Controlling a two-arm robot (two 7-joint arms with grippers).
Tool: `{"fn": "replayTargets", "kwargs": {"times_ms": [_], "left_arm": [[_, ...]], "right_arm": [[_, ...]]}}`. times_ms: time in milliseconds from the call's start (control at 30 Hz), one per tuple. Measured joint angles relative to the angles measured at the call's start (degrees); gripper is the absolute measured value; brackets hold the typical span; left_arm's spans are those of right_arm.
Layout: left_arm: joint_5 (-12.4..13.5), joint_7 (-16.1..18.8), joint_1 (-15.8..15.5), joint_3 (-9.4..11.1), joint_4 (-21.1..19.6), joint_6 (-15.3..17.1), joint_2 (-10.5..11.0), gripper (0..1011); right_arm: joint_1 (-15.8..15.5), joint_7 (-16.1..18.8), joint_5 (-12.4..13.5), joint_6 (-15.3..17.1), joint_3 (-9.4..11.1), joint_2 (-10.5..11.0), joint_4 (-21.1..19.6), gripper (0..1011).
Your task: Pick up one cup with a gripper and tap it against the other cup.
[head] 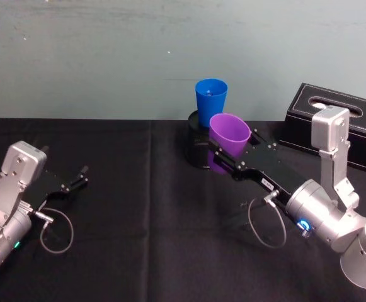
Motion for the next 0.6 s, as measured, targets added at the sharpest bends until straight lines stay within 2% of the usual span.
{"fn": "replayTargets", "kwargs": {"times_ms": [233, 600], "left_arm": [[0.00, 0.00, 0.00, 0.00, 0.00, 0.00, 0.00, 1011], [0.00, 0.00, 0.00, 0.00, 0.00, 0.00, 0.00, 1011]], "right_arm": [[-2.24, -1.44, -0.55, 0.25, 0.15, 0.55, -1.90, 726], [-5.77, -3.51, -1.44, -1.90, 1.24, -0.10, -2.67, 726]]}}
